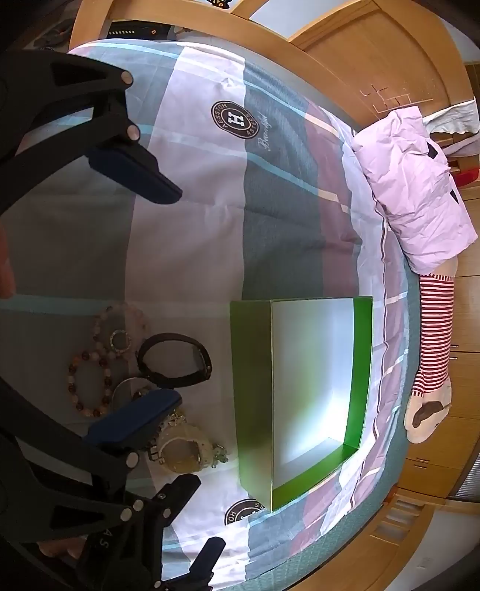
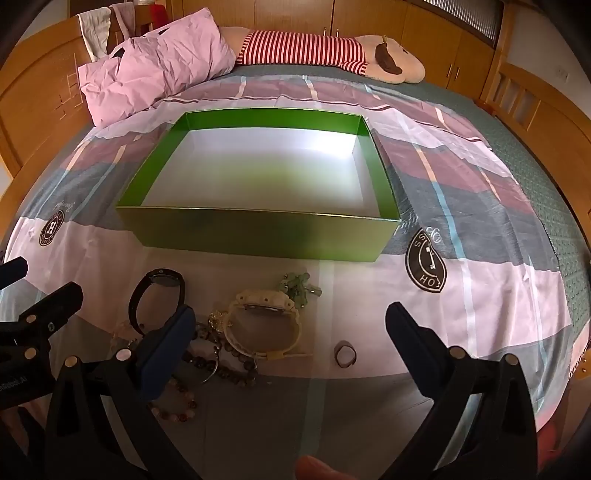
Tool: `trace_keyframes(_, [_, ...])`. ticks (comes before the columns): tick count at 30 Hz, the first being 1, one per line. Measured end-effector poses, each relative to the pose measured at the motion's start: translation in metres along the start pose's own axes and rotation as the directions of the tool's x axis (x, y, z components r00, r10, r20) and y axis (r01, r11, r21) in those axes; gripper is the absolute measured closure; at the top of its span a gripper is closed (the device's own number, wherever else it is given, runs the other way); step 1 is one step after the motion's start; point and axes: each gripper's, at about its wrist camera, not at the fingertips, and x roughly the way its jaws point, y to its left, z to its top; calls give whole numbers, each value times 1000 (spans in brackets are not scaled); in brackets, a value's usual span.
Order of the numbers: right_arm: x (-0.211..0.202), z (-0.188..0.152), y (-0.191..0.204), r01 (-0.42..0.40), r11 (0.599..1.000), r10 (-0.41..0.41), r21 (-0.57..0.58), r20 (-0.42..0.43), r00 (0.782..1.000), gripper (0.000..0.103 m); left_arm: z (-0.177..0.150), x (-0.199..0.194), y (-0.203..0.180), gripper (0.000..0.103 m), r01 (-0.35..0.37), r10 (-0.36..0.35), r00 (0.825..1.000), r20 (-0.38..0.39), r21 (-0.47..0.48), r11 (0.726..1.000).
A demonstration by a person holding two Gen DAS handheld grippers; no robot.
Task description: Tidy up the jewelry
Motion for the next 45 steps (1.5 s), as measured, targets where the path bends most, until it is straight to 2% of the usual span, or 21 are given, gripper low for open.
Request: trace_keyframes(45, [-3,0,2,-3,1000,3,1,2,1000,1,2,1,0,2,-2,2,1000,-10,3,1000])
